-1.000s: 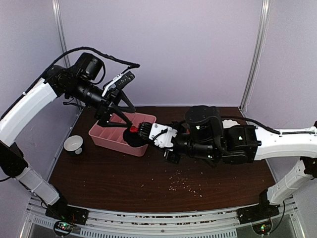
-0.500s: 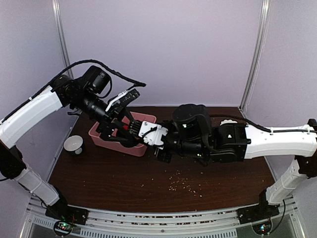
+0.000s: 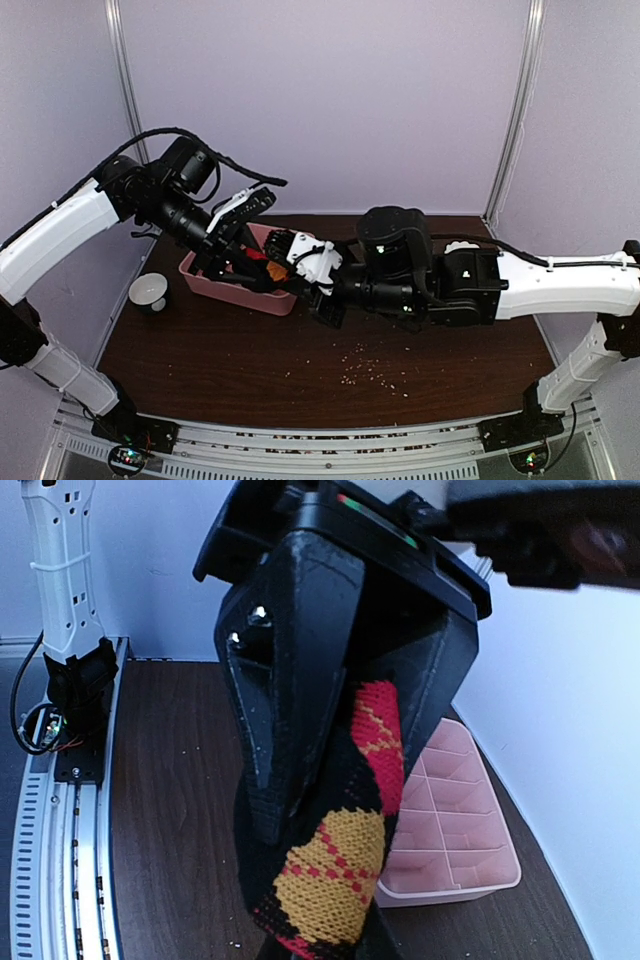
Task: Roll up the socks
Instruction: Roll the sock, then pass from the right arm to the left
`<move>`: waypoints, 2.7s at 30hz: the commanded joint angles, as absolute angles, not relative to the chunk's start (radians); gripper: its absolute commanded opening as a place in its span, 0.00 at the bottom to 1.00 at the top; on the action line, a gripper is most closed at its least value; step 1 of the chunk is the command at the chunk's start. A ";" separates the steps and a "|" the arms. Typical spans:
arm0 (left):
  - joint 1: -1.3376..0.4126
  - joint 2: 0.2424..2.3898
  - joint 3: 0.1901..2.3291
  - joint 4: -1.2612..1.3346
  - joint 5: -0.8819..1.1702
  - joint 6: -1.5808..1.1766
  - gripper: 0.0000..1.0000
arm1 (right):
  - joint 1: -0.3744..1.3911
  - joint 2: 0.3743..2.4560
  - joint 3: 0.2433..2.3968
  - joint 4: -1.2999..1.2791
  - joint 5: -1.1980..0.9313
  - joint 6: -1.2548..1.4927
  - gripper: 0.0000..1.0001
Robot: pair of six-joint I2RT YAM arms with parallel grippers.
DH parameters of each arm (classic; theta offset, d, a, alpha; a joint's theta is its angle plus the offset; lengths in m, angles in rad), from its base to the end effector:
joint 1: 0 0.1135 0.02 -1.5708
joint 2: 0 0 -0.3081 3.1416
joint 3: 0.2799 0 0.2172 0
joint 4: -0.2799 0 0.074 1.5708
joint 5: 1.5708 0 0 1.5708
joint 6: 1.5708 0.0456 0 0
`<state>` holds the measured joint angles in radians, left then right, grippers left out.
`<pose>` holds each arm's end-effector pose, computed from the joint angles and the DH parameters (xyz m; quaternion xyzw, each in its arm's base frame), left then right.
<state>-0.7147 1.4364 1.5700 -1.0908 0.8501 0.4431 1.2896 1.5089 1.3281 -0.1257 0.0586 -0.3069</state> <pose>0.1570 -0.1816 0.4210 0.5794 0.6588 -0.4267 0.2194 0.0944 0.3173 0.4064 -0.5654 0.5752 0.2578 0.5319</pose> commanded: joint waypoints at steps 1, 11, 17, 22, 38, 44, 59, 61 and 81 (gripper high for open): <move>-0.719 1.424 1.568 -1.066 0.838 0.501 0.14 | 1.264 1.454 1.286 -0.007 -0.052 -0.201 0.00; -0.717 1.404 1.581 -1.052 0.793 0.525 0.00 | 1.165 1.451 1.182 0.149 -0.369 0.063 0.50; -0.714 1.397 1.561 -1.021 0.790 0.496 0.00 | 1.128 1.422 1.090 0.319 -0.497 0.190 0.60; -0.713 1.407 1.571 -1.017 0.798 0.482 0.00 | 1.127 1.463 1.121 0.347 -0.506 0.234 0.58; -0.706 1.491 1.670 -1.202 0.922 0.517 0.10 | 1.138 1.512 1.134 0.444 -0.363 0.282 0.00; -0.684 1.494 1.677 -1.225 0.904 0.522 0.60 | 1.134 1.517 1.088 0.539 -0.366 0.349 0.00; -0.482 1.527 1.645 -1.245 1.281 0.428 0.68 | 1.133 1.542 1.103 0.573 -0.266 0.275 0.00; -0.482 1.530 1.640 -1.246 1.287 0.425 0.68 | 1.131 1.559 1.104 0.601 -0.261 0.287 0.00; -0.310 1.678 1.711 -1.047 0.664 0.233 0.00 | 1.122 1.629 1.152 0.556 -0.028 0.230 0.35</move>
